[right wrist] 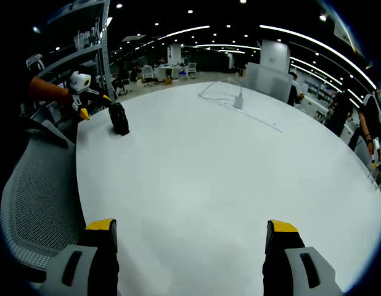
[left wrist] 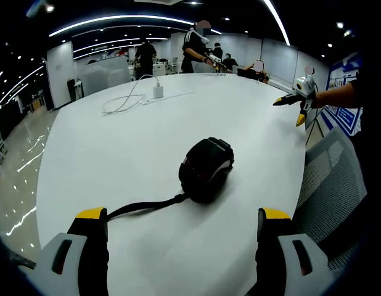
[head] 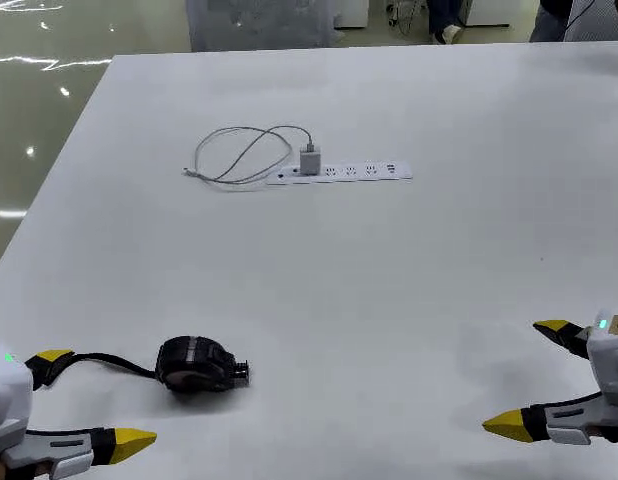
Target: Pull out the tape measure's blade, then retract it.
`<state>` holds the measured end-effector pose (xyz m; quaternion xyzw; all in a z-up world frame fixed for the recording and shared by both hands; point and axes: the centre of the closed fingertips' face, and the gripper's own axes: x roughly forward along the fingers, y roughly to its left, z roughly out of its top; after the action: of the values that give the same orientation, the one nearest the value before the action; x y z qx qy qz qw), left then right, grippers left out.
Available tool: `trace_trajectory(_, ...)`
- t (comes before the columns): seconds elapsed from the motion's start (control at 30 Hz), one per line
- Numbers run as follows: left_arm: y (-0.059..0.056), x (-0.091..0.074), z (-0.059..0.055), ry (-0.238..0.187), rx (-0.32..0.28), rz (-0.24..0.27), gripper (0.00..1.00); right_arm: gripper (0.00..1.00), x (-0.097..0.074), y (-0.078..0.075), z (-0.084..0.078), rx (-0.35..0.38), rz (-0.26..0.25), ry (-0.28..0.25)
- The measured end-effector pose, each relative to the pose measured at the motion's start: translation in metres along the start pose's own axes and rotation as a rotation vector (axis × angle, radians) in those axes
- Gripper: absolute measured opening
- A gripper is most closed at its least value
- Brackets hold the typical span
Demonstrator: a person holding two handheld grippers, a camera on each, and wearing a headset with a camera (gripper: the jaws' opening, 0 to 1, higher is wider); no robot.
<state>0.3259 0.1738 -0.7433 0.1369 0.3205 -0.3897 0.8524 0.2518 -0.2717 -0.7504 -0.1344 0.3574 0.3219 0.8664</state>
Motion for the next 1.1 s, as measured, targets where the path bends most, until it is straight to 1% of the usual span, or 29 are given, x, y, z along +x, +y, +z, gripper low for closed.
trace_trajectory(0.03, 0.0, 0.0001, -0.0009, 0.003, -0.001, -0.001, 0.99, 0.99, 0.0, -0.0002, -0.0003, -0.008, 0.003, -0.006)
trace_trajectory(0.13, -0.0012, 0.0006, -0.0042, 0.016, 0.005, 0.0, 0.99, 0.99, -0.0021, 0.0007, -0.003, 0.002, 0.01, -0.008)
trace_trajectory(0.37, -0.0009, -0.0013, -0.005, 0.012, 0.005, 0.007, 0.99, 0.99, -0.0037, 0.0036, -0.0013, -0.017, 0.016, -0.012)
trace_trajectory(0.43, 0.0001, -0.0026, -0.0047, 0.013, -0.005, 0.013, 0.99, 0.99, -0.0037, 0.0054, 0.0004, -0.018, 0.019, -0.018)
trace_trajectory(0.5, 0.0027, -0.0038, -0.0035, 0.005, -0.001, 0.022, 0.99, 0.99, -0.0028, 0.0067, -0.0008, -0.023, 0.017, -0.006)
trace_trajectory(0.57, 0.0035, -0.0046, -0.0029, 0.003, -0.007, 0.024, 0.99, 0.99, -0.0026, 0.0075, -0.0013, -0.027, 0.024, -0.005)
trace_trajectory(0.63, 0.0037, -0.0057, -0.0012, 0.0, 0.0, 0.027, 0.99, 0.99, -0.0027, 0.0073, -0.0017, -0.036, 0.024, -0.003)
trace_trajectory(0.73, 0.0043, -0.0052, -0.0022, 0.005, 0.007, 0.025, 0.99, 0.99, -0.0031, 0.0069, -0.001, -0.036, 0.024, -0.009)
trace_trajectory(0.87, 0.0051, -0.0054, -0.0003, -0.004, 0.007, 0.027, 0.99, 0.99, -0.0036, 0.0076, -0.0011, -0.043, 0.025, -0.012)
trace_trajectory(1.1, 0.0043, -0.0065, -0.0008, -0.004, 0.009, 0.024, 0.99, 0.99, -0.0033, 0.0057, 0.0007, -0.036, 0.021, -0.016)
